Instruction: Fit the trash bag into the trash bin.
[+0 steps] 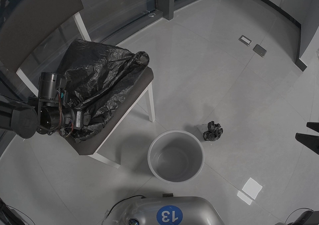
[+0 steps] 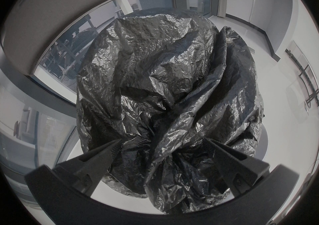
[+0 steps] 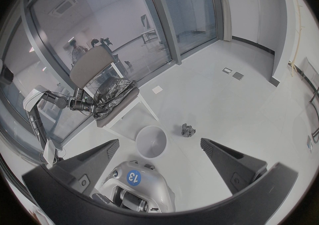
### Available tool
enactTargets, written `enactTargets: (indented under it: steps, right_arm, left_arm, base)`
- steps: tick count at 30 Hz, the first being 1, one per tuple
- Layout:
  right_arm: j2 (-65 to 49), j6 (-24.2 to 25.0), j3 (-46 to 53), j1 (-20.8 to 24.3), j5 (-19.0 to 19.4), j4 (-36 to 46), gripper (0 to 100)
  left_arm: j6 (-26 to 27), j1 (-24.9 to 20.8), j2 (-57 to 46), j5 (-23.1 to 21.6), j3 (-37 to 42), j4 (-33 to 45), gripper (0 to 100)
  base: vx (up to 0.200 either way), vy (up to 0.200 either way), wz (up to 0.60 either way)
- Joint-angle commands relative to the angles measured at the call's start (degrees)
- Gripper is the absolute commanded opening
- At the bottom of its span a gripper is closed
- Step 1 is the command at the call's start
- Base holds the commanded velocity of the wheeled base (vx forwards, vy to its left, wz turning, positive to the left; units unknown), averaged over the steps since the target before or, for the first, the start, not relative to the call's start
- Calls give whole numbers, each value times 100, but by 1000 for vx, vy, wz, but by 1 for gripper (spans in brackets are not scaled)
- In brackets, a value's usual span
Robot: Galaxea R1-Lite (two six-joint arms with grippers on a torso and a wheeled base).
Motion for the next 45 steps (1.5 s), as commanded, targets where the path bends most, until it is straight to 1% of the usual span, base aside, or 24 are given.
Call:
enactTargets:
  steps: [1, 4, 5, 17, 21, 25, 28, 30, 31, 32, 33, 34, 36, 41, 45]
  right_arm:
    - [-16, -29, -72, 5, 4, 8, 100]
    - [-25, -29, -98, 5, 4, 8, 100]
    - [-25, -37, -98, 5, 4, 17, 100]
    - [19, -398, -90, -4, 4, 8, 100]
    - [107, -415, -116, 5, 4, -36, 100]
    - [502, -477, -397, 23, 4, -44, 100]
    - [1082, -723, -635, 40, 21, -106, 100]
    - [1082, -723, -635, 40, 21, -106, 100]
    - [1654, -855, -696, 198, 21, -536, 100]
    - [1654, -855, -696, 198, 21, -536, 100]
    - [1961, -837, -652, 348, 30, -1002, 100]
    - [2181, -828, -652, 409, 39, -1266, 100]
    - [2453, -837, -670, 497, 56, -1477, 100]
    - [2805, -828, -793, 673, 100, -1565, 100]
    - [2831, -864, -731, 682, 382, -1565, 100]
  left_arm:
    - [2, 11, 123, 4, -95, -8, 100]
    - [11, 2, 141, -32, -103, -8, 100]
    - [11, 2, 141, -58, -112, -8, 0]
    - [2, 29, 97, -75, -68, 9, 0]
    - [2, 29, 53, -75, -95, 0, 0]
    - [2, -24, -131, -75, -297, 9, 0]
    - [11, -174, -334, -75, -587, 18, 0]
    - [11, -174, -334, -75, -587, 18, 0]
    - [20, -305, -439, -75, -877, 53, 0]
    - [20, -305, -439, -75, -877, 53, 0]
    - [20, -411, -465, -67, -1053, 71, 0]
    - [20, -481, -509, -67, -1167, 88, 0]
    - [20, -604, -545, -67, -1316, 159, 0]
    - [2, -1044, -703, -75, -1844, 449, 0]
    - [55, -1545, -879, -242, -2169, 686, 0]
  base:
    - [0, 0, 0]
    - [0, 0, 0]
    - [0, 0, 0]
    - [0, 0, 0]
    - [0, 0, 0]
    - [0, 0, 0]
    - [0, 0, 0]
    - [0, 0, 0]
    - [0, 0, 0]
    - [0, 0, 0]
    - [0, 0, 0]
    - [0, 0, 0]
    - [0, 0, 0]
    - [0, 0, 0]
    - [0, 0, 0]
